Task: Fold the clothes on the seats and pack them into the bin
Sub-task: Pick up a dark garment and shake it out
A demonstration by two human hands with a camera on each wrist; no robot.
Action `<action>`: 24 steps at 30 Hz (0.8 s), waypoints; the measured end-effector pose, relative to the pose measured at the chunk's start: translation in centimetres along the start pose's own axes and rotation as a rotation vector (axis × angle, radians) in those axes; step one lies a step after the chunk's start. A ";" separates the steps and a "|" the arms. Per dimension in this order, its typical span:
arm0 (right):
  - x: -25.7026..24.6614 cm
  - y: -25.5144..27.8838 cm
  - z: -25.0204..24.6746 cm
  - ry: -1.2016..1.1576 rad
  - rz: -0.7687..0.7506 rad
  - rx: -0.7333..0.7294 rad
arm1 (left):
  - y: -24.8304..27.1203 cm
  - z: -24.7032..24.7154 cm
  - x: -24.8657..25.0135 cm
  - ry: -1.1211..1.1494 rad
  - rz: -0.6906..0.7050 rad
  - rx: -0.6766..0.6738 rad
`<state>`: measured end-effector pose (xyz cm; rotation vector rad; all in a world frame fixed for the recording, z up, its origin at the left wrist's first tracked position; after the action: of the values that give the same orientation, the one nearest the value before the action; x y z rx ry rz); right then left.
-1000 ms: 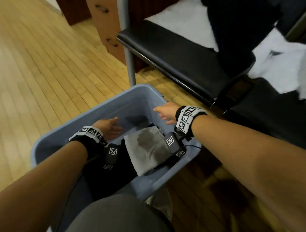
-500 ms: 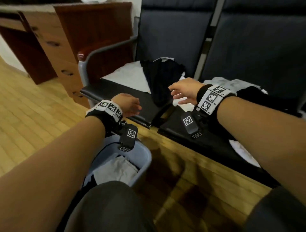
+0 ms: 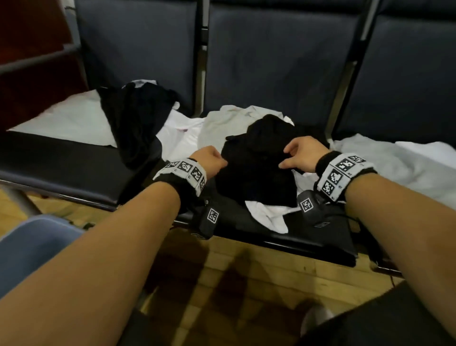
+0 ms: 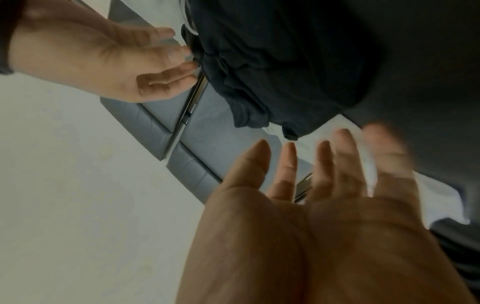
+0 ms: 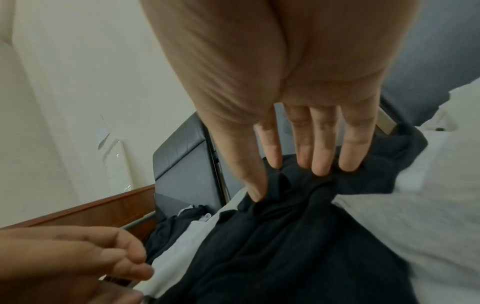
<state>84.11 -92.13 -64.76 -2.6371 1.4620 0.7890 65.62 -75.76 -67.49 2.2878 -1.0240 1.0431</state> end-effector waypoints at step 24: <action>-1.8 -0.2 -5.8 -0.875 -0.200 0.227 | -2.3 -2.9 6.1 1.036 0.262 0.335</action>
<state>85.91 -92.12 -58.91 -1.8186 0.9447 1.3912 68.76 -75.23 -61.09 1.4140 -0.7073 2.2789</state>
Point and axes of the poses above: each hand's wrist, its own y-axis away from the middle knuckle, its own z-axis out of the palm, x = y × z, the point moved 4 cm from there along -y, towards the middle knuckle, and after that the axes turned 11 degrees about z, right-handed, at the moved point
